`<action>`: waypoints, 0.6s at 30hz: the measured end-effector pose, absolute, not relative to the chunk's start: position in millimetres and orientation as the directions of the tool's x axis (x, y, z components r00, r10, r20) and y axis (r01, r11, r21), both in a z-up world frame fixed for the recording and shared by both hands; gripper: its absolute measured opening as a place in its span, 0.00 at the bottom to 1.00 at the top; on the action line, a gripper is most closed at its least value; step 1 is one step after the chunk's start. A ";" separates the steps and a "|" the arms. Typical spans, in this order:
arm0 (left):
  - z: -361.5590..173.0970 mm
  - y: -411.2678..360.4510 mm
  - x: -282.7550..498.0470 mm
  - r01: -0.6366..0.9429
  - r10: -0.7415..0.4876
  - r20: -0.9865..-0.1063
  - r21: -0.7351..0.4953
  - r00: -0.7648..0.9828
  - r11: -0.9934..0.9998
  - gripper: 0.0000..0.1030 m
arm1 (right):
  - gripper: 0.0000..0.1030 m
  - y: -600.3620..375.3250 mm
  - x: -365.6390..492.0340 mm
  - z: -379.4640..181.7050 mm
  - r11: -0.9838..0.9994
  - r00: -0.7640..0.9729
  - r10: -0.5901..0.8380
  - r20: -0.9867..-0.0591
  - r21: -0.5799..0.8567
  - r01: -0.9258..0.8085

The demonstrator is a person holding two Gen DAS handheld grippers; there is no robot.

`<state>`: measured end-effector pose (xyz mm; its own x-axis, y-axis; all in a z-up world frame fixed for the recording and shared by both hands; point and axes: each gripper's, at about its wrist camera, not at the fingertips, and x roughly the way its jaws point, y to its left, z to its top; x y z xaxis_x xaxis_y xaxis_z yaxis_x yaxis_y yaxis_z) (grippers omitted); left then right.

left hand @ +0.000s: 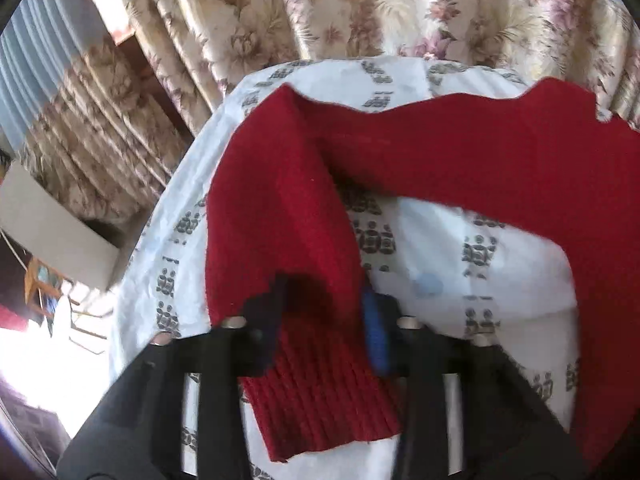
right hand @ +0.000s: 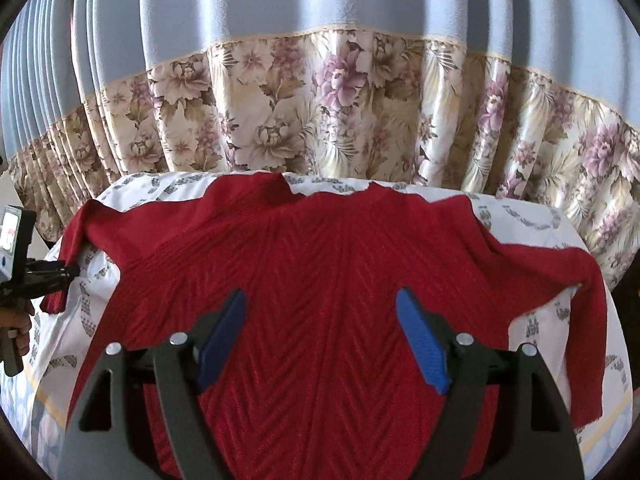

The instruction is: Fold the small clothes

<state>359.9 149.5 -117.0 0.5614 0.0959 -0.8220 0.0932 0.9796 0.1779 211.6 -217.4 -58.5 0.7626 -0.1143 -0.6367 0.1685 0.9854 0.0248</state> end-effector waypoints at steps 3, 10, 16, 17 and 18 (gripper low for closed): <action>-98.0 153.4 356.3 0.078 0.064 -0.815 0.132 0.575 0.988 0.03 | 0.75 -230.9 203.6 -56.5 0.983 0.768 -0.122 -0.628 0.032 0.182; -32.2 89.4 331.7 0.217 -0.115 -0.796 0.021 0.595 0.976 0.03 | 0.75 -266.1 199.2 -52.2 0.974 0.783 -0.097 -0.614 0.104 0.202; -11.3 -28.2 323.9 0.368 -0.263 -0.807 -0.061 0.529 0.928 0.03 | 0.75 -295.2 196.7 -52.9 0.971 0.791 -0.070 -0.608 0.140 0.193; -11.1 -52.6 326.6 0.384 -0.277 -0.809 -0.069 0.518 0.921 0.03 | 0.75 -304.5 196.9 -54.3 0.968 0.789 -0.065 -0.611 0.153 0.199; -10.9 -68.5 327.4 0.396 -0.290 -0.812 -0.080 0.506 0.915 0.03 | 0.75 -310.0 197.2 -54.6 0.966 0.788 -0.063 -0.612 0.162 0.202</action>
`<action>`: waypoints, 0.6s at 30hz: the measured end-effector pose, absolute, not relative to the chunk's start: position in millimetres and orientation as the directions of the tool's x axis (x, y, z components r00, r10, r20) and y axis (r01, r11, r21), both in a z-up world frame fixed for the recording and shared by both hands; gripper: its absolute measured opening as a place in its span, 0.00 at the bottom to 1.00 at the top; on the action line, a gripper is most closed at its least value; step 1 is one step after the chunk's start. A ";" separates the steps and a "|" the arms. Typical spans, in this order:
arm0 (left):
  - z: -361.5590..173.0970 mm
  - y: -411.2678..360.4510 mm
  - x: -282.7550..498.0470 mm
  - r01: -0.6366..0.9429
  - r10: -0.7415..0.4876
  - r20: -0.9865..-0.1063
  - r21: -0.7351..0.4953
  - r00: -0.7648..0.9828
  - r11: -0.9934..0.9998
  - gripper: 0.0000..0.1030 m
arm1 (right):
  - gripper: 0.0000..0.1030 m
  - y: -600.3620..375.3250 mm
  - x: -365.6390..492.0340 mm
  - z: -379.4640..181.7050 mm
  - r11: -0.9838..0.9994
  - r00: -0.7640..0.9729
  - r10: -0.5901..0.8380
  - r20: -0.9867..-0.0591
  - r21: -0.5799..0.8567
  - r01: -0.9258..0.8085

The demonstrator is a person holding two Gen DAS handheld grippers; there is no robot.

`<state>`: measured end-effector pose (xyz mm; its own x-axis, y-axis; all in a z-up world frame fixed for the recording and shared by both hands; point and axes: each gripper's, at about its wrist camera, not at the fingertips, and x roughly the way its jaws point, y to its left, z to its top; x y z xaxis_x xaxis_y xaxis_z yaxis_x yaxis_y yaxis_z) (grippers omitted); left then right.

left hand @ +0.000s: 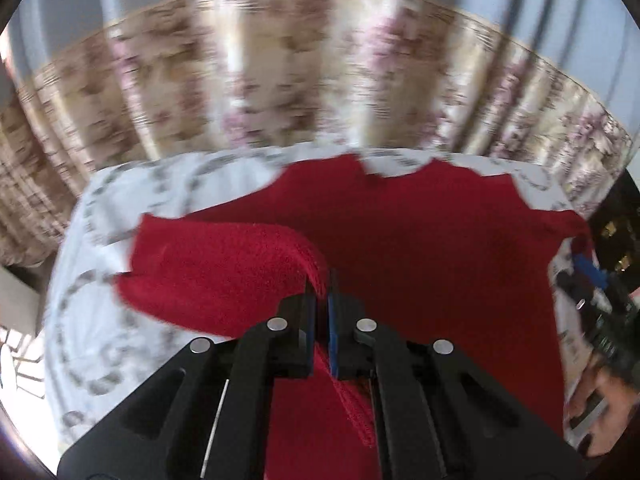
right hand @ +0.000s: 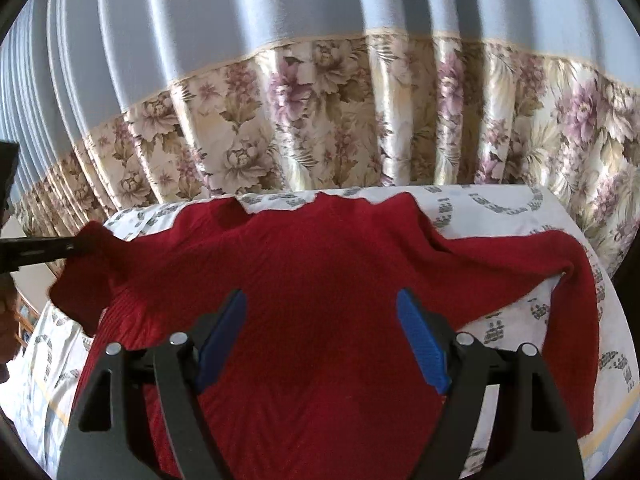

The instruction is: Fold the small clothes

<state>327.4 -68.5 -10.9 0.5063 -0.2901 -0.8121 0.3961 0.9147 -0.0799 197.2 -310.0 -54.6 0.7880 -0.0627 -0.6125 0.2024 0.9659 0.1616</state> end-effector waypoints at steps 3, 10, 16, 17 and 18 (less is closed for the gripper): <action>-16.1 -118.9 336.1 0.427 -0.335 -0.823 -0.126 0.459 0.895 0.03 | 0.75 -332.0 200.3 -56.6 0.959 0.786 -0.062 -0.615 0.181 0.218; -44.0 -189.7 348.9 0.437 -0.386 -0.833 -0.199 0.396 0.877 0.65 | 0.75 -368.5 208.3 -63.5 0.944 0.768 -0.078 -0.635 0.201 0.262; -28.9 -167.4 339.3 0.440 -0.370 -0.780 -0.137 0.504 0.888 0.97 | 0.76 -365.8 219.8 -64.7 0.946 0.762 -0.056 -0.645 0.209 0.246; -24.8 -156.8 338.0 0.433 -0.351 -0.770 -0.108 0.533 0.895 0.97 | 0.76 -363.2 222.9 -65.5 0.947 0.762 -0.049 -0.646 0.213 0.242; -20.9 -140.9 337.1 0.416 -0.306 -0.753 -0.047 0.582 0.908 0.97 | 0.76 -358.4 228.5 -67.1 0.946 0.758 -0.039 -0.651 0.220 0.237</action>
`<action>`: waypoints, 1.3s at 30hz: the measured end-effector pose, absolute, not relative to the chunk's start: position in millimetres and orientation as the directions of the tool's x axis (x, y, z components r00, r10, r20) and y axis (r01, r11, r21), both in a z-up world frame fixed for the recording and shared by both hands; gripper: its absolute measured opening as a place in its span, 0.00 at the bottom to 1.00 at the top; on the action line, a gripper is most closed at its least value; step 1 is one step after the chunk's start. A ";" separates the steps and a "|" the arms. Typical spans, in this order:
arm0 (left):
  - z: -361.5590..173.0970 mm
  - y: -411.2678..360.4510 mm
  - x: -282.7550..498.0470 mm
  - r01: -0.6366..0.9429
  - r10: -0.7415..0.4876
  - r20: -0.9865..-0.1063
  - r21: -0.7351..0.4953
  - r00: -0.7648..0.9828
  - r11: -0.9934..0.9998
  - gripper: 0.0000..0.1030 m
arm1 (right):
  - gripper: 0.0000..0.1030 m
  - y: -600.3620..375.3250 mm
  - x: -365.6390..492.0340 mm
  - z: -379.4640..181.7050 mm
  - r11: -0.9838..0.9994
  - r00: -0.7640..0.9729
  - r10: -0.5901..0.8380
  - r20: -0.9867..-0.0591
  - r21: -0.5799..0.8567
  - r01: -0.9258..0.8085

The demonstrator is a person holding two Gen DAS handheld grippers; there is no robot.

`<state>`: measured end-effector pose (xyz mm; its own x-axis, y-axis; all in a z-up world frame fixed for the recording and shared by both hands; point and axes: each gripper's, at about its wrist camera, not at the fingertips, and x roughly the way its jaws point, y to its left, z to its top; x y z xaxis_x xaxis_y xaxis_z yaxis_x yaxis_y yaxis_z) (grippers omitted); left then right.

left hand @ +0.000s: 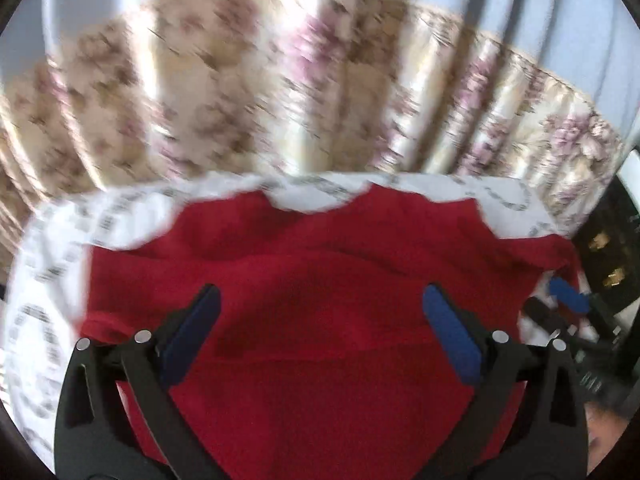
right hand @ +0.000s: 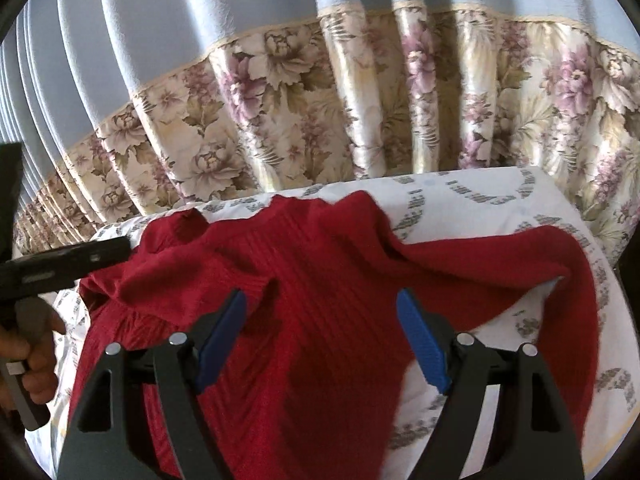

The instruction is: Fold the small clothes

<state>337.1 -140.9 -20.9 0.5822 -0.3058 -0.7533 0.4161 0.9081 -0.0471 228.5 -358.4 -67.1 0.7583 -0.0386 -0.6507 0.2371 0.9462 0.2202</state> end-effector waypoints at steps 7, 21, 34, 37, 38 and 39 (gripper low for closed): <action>-50.9 -49.9 363.6 0.248 -0.011 -0.676 0.255 0.737 0.934 0.97 | 0.76 -303.2 280.3 -98.6 0.965 0.669 -0.019 -0.743 0.161 0.206; -110.5 -6.4 404.3 0.302 -0.120 -0.757 0.106 0.642 0.948 0.97 | 0.03 -291.1 300.6 -81.9 0.964 0.656 -0.211 -0.725 -0.044 0.261; -125.7 3.2 423.8 0.288 -0.123 -0.815 0.056 0.566 0.956 0.97 | 0.04 -339.3 321.7 -122.8 0.900 0.494 -0.375 -0.785 -0.181 0.396; -122.6 3.5 419.7 0.283 -0.099 -0.806 0.088 0.584 0.955 0.97 | 0.10 -338.4 314.4 -118.6 0.904 0.505 -0.369 -0.780 -0.176 0.389; -120.4 3.0 414.8 0.288 -0.096 -0.793 0.103 0.602 0.952 0.97 | 0.17 -339.3 309.4 -114.1 0.909 0.518 -0.353 -0.779 -0.155 0.387; -118.2 3.8 410.6 0.290 -0.095 -0.785 0.111 0.613 0.951 0.97 | 0.40 -342.7 299.5 -106.7 0.907 0.535 -0.351 -0.768 -0.137 0.398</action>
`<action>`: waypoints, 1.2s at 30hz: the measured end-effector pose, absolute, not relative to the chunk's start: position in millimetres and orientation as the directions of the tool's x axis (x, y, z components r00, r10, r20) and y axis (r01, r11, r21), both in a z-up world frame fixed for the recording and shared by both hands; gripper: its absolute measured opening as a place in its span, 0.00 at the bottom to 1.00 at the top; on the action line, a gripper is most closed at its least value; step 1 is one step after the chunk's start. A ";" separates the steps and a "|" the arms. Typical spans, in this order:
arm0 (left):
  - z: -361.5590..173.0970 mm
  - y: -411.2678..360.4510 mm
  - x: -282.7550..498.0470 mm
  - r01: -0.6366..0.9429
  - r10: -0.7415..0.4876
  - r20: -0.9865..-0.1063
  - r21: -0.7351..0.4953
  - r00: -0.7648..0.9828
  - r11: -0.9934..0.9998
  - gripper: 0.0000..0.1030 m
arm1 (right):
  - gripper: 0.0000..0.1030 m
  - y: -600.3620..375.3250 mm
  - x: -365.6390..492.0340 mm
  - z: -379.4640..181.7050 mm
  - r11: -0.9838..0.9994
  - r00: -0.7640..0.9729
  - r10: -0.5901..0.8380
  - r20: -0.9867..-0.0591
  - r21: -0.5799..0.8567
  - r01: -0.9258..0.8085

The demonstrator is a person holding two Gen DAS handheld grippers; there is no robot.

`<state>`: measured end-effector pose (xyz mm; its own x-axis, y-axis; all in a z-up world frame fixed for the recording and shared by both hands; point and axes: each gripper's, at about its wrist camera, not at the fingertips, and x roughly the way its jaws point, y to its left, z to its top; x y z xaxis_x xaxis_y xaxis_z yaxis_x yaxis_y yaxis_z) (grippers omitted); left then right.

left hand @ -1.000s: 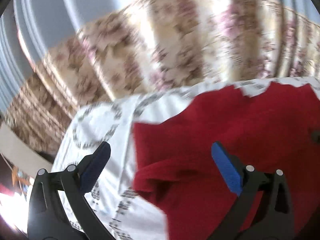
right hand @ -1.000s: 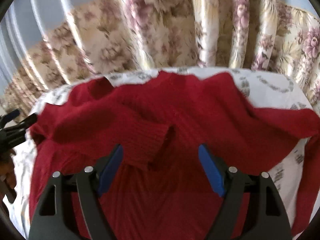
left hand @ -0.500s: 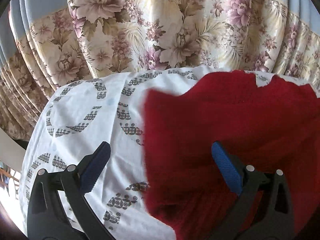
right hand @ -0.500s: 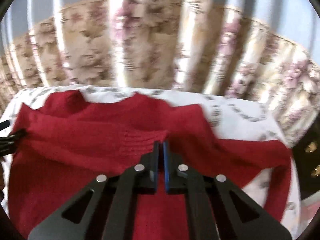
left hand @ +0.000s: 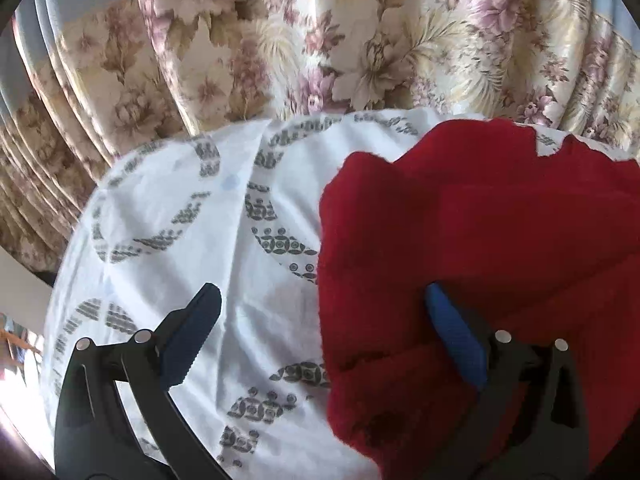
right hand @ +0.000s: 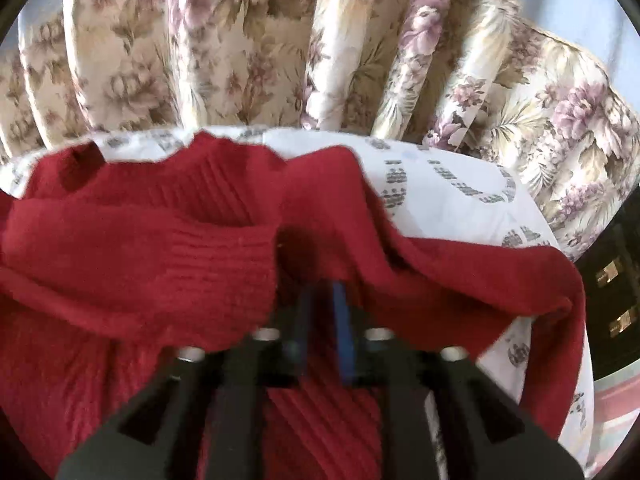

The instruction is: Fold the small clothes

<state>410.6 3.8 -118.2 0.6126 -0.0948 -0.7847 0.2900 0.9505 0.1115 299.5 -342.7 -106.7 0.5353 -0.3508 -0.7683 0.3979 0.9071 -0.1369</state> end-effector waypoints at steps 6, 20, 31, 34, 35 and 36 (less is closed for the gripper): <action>-82.6 17.5 366.9 0.301 -0.144 -0.725 0.091 0.674 0.949 0.97 | 0.54 -393.7 220.3 -75.0 0.871 0.585 -0.389 -0.712 -0.076 0.486; -51.3 -48.4 291.7 0.351 -0.164 -0.692 0.137 0.703 0.926 0.97 | 0.55 -471.6 129.6 -104.7 0.929 0.603 -0.238 -0.762 0.002 0.369; -67.0 -63.1 277.3 0.384 -0.204 -0.738 0.080 0.643 0.920 0.97 | 0.08 -481.9 126.2 -84.6 0.897 0.684 -0.126 -0.719 0.212 0.388; -65.1 -63.0 277.0 0.398 -0.223 -0.731 0.072 0.645 0.915 0.97 | 0.08 -468.7 134.8 -57.9 0.870 0.744 0.012 -0.669 0.373 0.322; -63.7 -62.9 277.6 0.403 -0.233 -0.729 0.064 0.643 0.913 0.97 | 0.08 -459.5 141.0 -52.1 0.869 0.750 0.041 -0.660 0.393 0.299; -61.4 -62.6 276.9 0.412 -0.251 -0.724 0.050 0.642 0.910 0.97 | 0.08 -451.2 147.1 -48.8 0.867 0.754 0.065 -0.654 0.410 0.281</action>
